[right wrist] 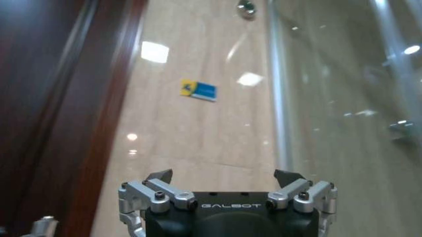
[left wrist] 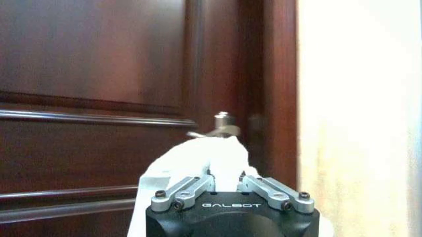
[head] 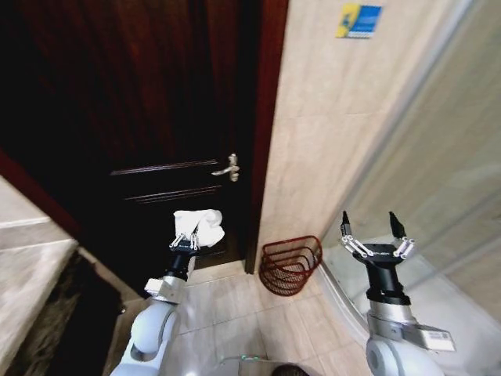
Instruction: Discard the used towel into the hamper.
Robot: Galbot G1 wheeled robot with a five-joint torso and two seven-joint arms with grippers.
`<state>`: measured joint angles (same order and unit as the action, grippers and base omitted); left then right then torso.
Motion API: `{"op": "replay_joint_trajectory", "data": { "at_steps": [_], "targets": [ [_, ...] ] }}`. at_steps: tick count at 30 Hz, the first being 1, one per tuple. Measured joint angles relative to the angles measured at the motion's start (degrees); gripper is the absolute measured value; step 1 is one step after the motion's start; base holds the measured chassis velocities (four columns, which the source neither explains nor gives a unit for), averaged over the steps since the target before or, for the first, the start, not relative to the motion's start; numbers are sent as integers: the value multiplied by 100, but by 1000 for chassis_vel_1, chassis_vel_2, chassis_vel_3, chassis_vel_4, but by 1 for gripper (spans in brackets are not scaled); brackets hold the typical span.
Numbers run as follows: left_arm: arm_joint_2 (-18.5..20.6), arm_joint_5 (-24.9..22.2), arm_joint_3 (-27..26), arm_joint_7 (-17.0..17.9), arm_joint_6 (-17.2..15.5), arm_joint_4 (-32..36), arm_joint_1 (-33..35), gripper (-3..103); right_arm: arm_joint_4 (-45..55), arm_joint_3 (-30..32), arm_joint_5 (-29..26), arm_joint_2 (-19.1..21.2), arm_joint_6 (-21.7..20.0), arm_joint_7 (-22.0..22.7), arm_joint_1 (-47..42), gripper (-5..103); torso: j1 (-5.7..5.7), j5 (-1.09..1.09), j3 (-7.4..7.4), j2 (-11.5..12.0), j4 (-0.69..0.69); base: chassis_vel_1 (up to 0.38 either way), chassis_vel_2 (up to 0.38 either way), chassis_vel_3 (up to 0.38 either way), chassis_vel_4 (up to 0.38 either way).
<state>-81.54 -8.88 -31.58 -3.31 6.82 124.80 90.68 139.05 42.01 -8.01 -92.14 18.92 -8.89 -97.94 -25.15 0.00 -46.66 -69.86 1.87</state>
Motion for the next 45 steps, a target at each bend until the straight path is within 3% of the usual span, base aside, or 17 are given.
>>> {"op": "replay_joint_trajectory", "data": {
  "at_steps": [19, 37, 42, 45],
  "targets": [
    [82, -10, 176, -30, 67, -243, -197, 6, -179, -40, 147, 0, 66, -81, 80, 100, 0, 0, 0, 0, 0, -134, -127, -127, -126],
    [284, -5, 1207, -81, 420, -1502, -1245, 6, -449, -25, 439, 0, -49, -49, 399, 100, 0, -1, 0, 0, 0, -54, -56, -53, -57],
    [458, -290, 1384, 20, 289, -1777, -1566, 6, -496, -101, 552, 0, -9, -66, 451, 100, 0, 0, 0, 0, 0, 0, 0, 0, 0],
    [729, -954, 1674, 166, 227, -2290, -2029, 6, -551, -184, 766, 0, 53, 52, 443, 100, 0, -1, 0, 0, 0, 0, 0, 0, 0]
  ]
}}
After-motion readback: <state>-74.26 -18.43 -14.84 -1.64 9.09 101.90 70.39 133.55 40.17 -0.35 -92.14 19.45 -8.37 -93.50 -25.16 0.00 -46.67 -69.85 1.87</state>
